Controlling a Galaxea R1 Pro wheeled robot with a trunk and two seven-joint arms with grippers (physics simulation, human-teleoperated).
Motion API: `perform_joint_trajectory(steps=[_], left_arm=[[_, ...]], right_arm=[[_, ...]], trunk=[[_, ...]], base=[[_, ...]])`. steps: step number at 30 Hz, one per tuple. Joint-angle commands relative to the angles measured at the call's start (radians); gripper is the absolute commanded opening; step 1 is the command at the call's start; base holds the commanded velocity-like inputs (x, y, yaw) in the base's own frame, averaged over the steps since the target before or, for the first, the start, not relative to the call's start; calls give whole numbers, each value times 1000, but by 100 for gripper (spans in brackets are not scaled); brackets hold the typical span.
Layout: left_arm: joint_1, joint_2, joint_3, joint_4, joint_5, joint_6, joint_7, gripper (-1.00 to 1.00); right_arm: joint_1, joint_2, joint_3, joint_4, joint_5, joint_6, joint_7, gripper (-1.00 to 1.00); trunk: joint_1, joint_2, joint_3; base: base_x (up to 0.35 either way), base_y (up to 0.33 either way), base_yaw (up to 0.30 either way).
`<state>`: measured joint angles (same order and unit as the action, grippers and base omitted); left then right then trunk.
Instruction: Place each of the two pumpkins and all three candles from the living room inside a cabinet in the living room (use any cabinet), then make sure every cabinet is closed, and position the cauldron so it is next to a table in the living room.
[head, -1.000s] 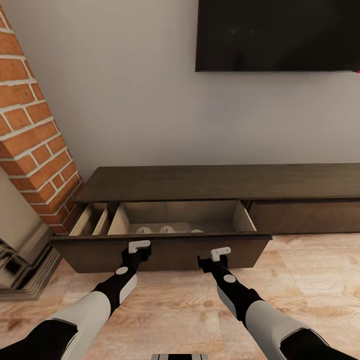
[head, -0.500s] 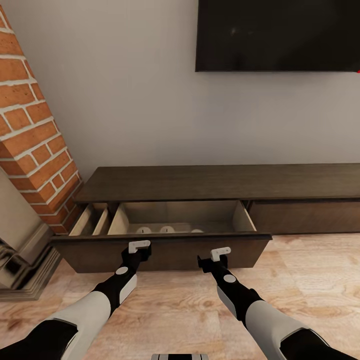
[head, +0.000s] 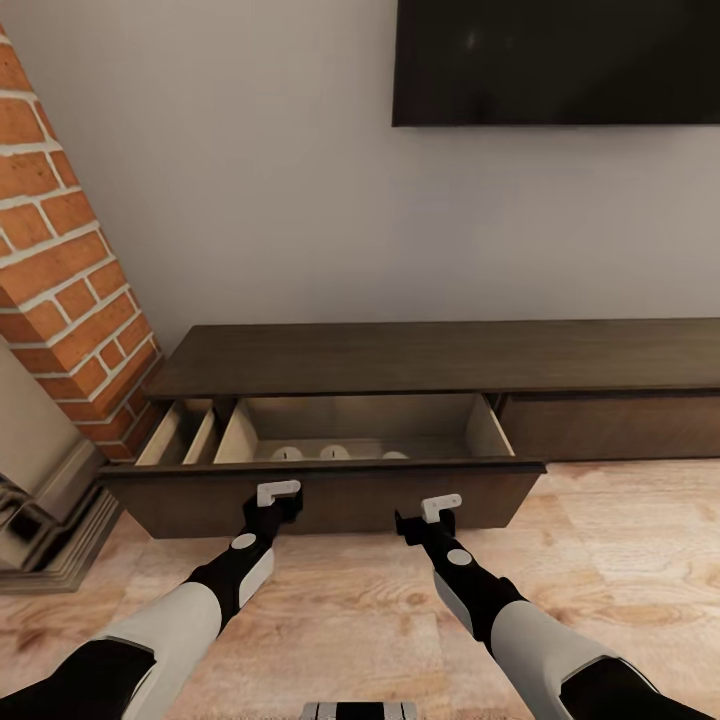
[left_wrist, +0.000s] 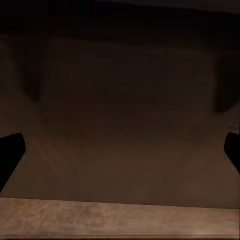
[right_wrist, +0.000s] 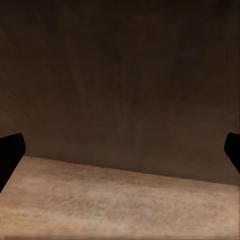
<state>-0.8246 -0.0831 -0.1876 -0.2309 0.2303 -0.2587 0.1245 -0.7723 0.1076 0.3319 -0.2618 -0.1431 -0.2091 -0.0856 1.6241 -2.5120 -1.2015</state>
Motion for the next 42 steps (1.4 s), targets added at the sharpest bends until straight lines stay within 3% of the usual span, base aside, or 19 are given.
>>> perform_joint_trajectory(steps=[1, 12, 27, 42], left_arm=[[-1, 0, -9, 1, 7, -4, 6, 100], [-1, 0, -9, 1, 7, -4, 6, 100], [-1, 1, -7, 27, 7, -5, 6, 100], [-1, 2, -7, 30, 7, -7, 6, 100]], right_arm=[[-1, 0, 9, 1, -10, -4, -5, 100], [-1, 0, 9, 1, -10, -5, -5, 100], [-1, 0, 9, 1, -10, -6, -5, 100], [-1, 0, 9, 1, -10, -6, -5, 100]], trunk=[[0, -1, -5], [5, -3, -47], [5, -3, -47], [5, -3, -47]], base=[[0, 0, 0], [0, 0, 0], [6, 0, 0], [132, 0, 0]])
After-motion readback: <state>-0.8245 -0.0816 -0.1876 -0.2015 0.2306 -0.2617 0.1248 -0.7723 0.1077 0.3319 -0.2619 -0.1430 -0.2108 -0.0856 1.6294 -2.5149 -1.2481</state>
